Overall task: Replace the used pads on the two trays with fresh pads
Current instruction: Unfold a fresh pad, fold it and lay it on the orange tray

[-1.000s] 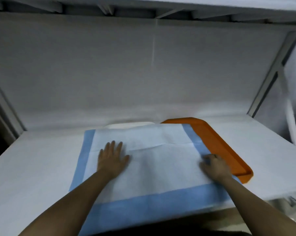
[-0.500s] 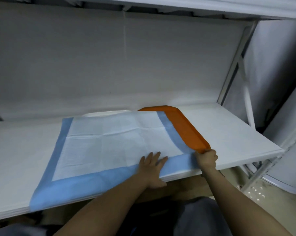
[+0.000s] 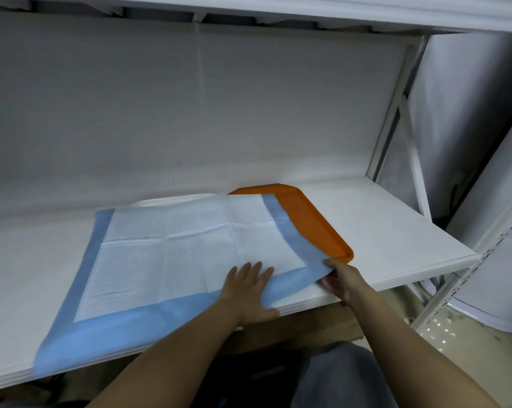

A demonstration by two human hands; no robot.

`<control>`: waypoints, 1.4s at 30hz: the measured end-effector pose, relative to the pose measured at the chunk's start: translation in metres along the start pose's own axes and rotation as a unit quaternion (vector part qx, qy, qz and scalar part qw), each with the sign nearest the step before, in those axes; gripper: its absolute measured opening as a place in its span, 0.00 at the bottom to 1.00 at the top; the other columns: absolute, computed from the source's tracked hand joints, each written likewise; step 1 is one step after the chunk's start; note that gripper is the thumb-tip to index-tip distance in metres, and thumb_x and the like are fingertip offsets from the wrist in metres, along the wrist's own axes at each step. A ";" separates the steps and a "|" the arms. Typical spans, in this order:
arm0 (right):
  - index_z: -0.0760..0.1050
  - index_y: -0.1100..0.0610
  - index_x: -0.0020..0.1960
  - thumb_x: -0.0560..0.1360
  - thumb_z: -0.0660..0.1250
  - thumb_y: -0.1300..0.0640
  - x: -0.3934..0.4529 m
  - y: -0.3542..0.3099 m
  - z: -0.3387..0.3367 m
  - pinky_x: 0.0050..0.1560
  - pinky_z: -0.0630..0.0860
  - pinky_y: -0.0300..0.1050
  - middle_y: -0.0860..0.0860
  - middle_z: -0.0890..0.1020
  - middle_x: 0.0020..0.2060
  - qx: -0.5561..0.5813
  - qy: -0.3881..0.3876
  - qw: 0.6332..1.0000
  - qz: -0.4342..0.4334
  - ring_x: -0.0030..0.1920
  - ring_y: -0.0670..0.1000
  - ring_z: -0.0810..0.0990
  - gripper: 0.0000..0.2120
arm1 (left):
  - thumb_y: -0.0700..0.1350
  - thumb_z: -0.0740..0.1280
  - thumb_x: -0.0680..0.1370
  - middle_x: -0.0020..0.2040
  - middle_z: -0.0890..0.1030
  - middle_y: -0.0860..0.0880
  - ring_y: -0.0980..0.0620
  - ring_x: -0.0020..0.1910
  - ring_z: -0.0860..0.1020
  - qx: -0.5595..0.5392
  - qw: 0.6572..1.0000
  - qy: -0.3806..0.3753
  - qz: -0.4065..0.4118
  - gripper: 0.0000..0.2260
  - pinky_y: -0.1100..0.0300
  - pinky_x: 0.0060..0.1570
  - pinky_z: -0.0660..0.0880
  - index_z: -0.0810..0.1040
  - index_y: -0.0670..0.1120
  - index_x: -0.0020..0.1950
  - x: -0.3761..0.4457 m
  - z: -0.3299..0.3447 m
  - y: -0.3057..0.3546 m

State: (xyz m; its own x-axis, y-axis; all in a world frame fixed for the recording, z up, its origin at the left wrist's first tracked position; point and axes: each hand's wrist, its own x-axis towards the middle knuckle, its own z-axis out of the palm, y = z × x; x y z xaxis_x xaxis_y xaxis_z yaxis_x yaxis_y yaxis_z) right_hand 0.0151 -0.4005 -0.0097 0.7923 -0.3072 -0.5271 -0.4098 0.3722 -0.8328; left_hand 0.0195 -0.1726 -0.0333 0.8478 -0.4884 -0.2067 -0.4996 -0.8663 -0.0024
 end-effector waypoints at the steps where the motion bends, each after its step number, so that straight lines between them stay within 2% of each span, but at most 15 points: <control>1: 0.73 0.62 0.47 0.77 0.64 0.63 -0.003 -0.001 0.003 0.39 0.81 0.48 0.58 0.80 0.43 0.024 -0.003 1.000 -0.002 0.42 0.56 0.80 0.02 | 0.69 0.58 0.73 0.78 0.41 0.47 0.44 0.77 0.43 -0.002 1.000 0.008 0.008 0.43 0.44 0.74 0.43 0.38 0.53 0.78 0.002 -0.001 0.007; 4: 0.71 0.63 0.55 0.77 0.63 0.62 -0.012 -0.006 0.017 0.33 0.81 0.43 0.58 0.80 0.42 0.059 -0.008 0.998 -0.011 0.40 0.55 0.81 0.08 | 0.65 0.63 0.72 0.78 0.45 0.47 0.42 0.77 0.46 -0.050 0.998 0.045 -0.003 0.44 0.45 0.74 0.47 0.40 0.52 0.78 0.010 -0.003 0.028; 7: 0.70 0.61 0.55 0.77 0.64 0.60 -0.022 -0.017 0.031 0.27 0.79 0.39 0.57 0.80 0.41 0.078 -0.002 0.997 -0.028 0.37 0.53 0.80 0.08 | 0.58 0.63 0.75 0.76 0.57 0.46 0.44 0.74 0.58 -0.137 0.983 0.110 -0.053 0.37 0.49 0.72 0.59 0.47 0.50 0.78 0.016 -0.008 0.047; 10: 0.72 0.58 0.52 0.77 0.65 0.58 -0.030 -0.026 0.042 0.33 0.79 0.40 0.55 0.80 0.42 0.066 -0.002 0.994 -0.082 0.37 0.52 0.80 0.06 | 0.52 0.59 0.80 0.71 0.69 0.48 0.49 0.68 0.69 -0.213 0.950 0.210 -0.092 0.25 0.56 0.65 0.68 0.58 0.50 0.76 0.021 -0.017 0.053; 13: 0.72 0.56 0.54 0.77 0.65 0.55 -0.034 -0.027 0.053 0.40 0.78 0.42 0.53 0.81 0.45 0.047 0.000 0.988 -0.145 0.41 0.51 0.80 0.08 | 0.50 0.55 0.82 0.69 0.72 0.50 0.52 0.66 0.72 -0.276 0.916 0.262 -0.124 0.20 0.59 0.64 0.68 0.63 0.50 0.74 0.023 -0.028 0.047; 18: 0.65 0.52 0.69 0.63 0.72 0.35 -0.042 -0.010 0.086 0.62 0.73 0.53 0.49 0.76 0.61 -0.029 -0.074 0.988 -0.134 0.61 0.53 0.76 0.41 | 0.50 0.54 0.83 0.67 0.75 0.51 0.53 0.63 0.75 -0.373 0.875 0.275 -0.142 0.18 0.59 0.65 0.70 0.67 0.51 0.73 0.025 -0.025 0.042; 21: 0.67 0.53 0.66 0.68 0.74 0.49 -0.045 0.001 0.110 0.56 0.73 0.46 0.50 0.78 0.58 -0.030 -0.087 0.981 -0.168 0.56 0.50 0.77 0.30 | 0.51 0.54 0.83 0.65 0.76 0.52 0.55 0.62 0.75 -0.384 0.869 0.286 -0.124 0.17 0.62 0.65 0.69 0.69 0.50 0.71 0.020 -0.022 0.046; 25: 0.74 0.61 0.53 0.79 0.60 0.58 -0.048 0.004 0.128 0.41 0.72 0.43 0.55 0.77 0.42 0.021 0.001 0.994 -0.109 0.46 0.55 0.77 0.07 | 0.49 0.56 0.82 0.67 0.74 0.52 0.55 0.64 0.74 -0.359 0.883 0.283 -0.107 0.18 0.62 0.65 0.69 0.68 0.51 0.72 0.015 -0.018 0.040; 27: 0.74 0.60 0.48 0.80 0.56 0.59 -0.052 0.003 0.131 0.37 0.72 0.43 0.54 0.76 0.39 0.075 0.020 0.990 -0.117 0.40 0.53 0.76 0.08 | 0.51 0.55 0.81 0.67 0.75 0.52 0.54 0.63 0.74 -0.355 0.892 0.274 -0.055 0.19 0.58 0.65 0.70 0.68 0.52 0.72 0.009 -0.016 0.027; 29: 0.75 0.57 0.48 0.81 0.55 0.59 -0.056 0.002 0.133 0.38 0.74 0.43 0.53 0.79 0.41 0.108 0.019 0.984 -0.141 0.40 0.51 0.77 0.10 | 0.58 0.48 0.75 0.72 0.69 0.53 0.54 0.68 0.69 -0.309 0.923 0.230 0.005 0.28 0.54 0.70 0.63 0.64 0.54 0.74 -0.008 -0.017 0.008; 32: 0.75 0.53 0.48 0.81 0.55 0.58 -0.064 -0.001 0.143 0.45 0.76 0.45 0.51 0.80 0.44 0.087 -0.007 0.975 -0.206 0.44 0.50 0.78 0.10 | 0.62 0.38 0.67 0.76 0.61 0.55 0.56 0.74 0.59 -0.243 0.949 0.195 -0.053 0.37 0.56 0.73 0.51 0.58 0.57 0.76 -0.032 -0.007 -0.031; 35: 0.75 0.52 0.47 0.81 0.56 0.59 -0.074 0.002 0.166 0.48 0.75 0.47 0.51 0.80 0.43 0.062 -0.040 0.963 -0.260 0.45 0.51 0.78 0.10 | 0.58 0.42 0.79 0.76 0.61 0.53 0.55 0.75 0.58 -0.341 0.903 0.156 -0.210 0.26 0.53 0.74 0.49 0.59 0.56 0.75 -0.048 0.006 -0.068; 37: 0.73 0.53 0.45 0.81 0.57 0.59 -0.077 0.006 0.180 0.46 0.73 0.47 0.51 0.77 0.39 0.044 -0.058 0.954 -0.290 0.42 0.49 0.75 0.09 | 0.54 0.46 0.83 0.75 0.64 0.51 0.52 0.73 0.61 -0.473 0.830 0.137 -0.264 0.21 0.54 0.73 0.51 0.64 0.52 0.74 -0.055 0.008 -0.084; 40: 0.71 0.52 0.51 0.81 0.57 0.52 -0.083 0.019 0.205 0.55 0.70 0.48 0.48 0.74 0.44 -0.073 -0.089 0.944 -0.311 0.42 0.43 0.73 0.06 | 0.55 0.49 0.83 0.73 0.66 0.49 0.51 0.72 0.64 -0.627 0.717 0.171 -0.252 0.21 0.58 0.71 0.55 0.68 0.48 0.71 -0.069 0.004 -0.099; 42: 0.71 0.57 0.60 0.80 0.57 0.48 -0.093 0.031 0.222 0.58 0.70 0.46 0.51 0.75 0.52 -0.174 -0.107 0.931 -0.302 0.50 0.47 0.75 0.15 | 0.55 0.48 0.83 0.73 0.67 0.48 0.50 0.72 0.64 -0.685 0.671 0.176 -0.224 0.22 0.58 0.70 0.56 0.68 0.48 0.72 -0.077 -0.005 -0.105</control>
State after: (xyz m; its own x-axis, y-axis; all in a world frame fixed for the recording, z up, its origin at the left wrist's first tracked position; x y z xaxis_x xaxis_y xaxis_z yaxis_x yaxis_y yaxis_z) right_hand 0.0292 -0.1661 0.0509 0.9823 -0.1739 0.0699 0.0475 -0.1301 -0.9904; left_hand 0.0074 -0.0445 -0.0124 0.9679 0.0680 -0.2418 0.2478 -0.1007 0.9636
